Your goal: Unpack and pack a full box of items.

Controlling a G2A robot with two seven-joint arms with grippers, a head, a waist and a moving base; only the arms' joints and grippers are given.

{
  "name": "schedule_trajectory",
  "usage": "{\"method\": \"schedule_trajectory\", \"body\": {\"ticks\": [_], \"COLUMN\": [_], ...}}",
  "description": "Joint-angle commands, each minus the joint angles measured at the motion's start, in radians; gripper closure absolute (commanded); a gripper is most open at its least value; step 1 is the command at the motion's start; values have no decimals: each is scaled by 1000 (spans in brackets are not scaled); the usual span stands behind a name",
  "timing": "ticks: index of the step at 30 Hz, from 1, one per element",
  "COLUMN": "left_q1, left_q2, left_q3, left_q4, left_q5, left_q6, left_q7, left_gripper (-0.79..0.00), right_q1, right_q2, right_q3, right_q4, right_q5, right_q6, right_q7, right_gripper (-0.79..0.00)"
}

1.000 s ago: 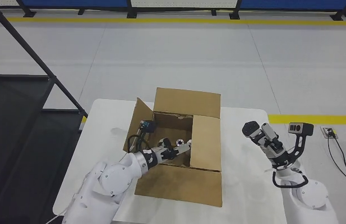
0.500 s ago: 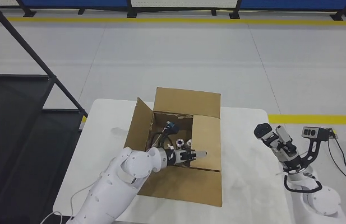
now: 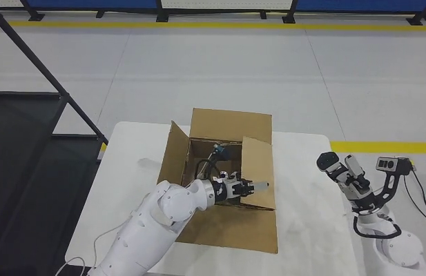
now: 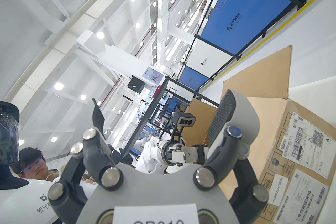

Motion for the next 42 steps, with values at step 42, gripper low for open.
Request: {"method": "schedule_trajectory", "body": {"ticks": [42], "left_q1": [-334], "left_q2": [-356], "left_q3": [427], "left_q4": [567], "left_q5": [-93], "left_q6": [-9], "left_q7": [215], "left_gripper": [-785], "right_q1": [-75], "right_q2": [39], "right_q3": [136], "right_q4": [72], "right_q5": [185], "right_q6": [-152], "right_q7": [-30], "right_gripper": [-785]}}
